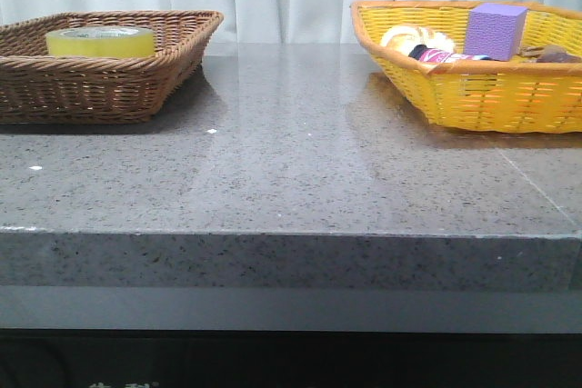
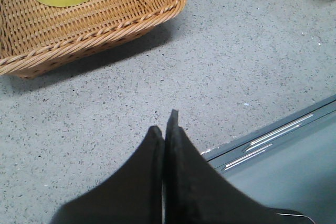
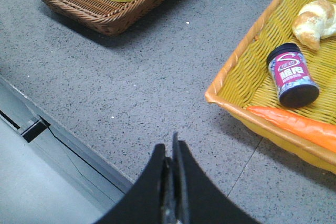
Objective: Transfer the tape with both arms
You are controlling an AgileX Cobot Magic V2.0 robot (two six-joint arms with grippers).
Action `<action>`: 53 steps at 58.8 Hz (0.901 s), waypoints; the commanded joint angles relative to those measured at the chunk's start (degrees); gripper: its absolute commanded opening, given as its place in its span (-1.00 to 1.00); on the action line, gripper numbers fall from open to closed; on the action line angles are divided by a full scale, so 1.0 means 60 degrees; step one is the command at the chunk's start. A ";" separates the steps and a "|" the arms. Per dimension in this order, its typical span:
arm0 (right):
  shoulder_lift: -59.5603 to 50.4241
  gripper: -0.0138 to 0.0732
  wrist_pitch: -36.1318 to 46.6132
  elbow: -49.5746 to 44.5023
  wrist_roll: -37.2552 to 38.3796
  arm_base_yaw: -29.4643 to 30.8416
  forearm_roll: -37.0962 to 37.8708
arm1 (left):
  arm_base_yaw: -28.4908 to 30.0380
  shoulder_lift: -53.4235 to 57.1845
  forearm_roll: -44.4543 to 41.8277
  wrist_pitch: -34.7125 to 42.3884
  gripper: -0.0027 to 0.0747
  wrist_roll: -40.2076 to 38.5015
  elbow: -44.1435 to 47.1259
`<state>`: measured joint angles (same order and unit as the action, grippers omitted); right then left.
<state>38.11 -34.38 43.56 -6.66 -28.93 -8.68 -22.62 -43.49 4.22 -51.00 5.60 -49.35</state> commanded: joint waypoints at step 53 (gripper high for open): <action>-0.0035 -0.84 0.0715 0.0239 -0.0010 -0.0005 0.0057 | 0.2112 0.5390 0.0232 0.6727 -0.98 -0.0118 0.5444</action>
<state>38.11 -34.38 43.56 -6.66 -28.93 -8.54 -11.50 -14.10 4.43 -19.85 5.60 -19.20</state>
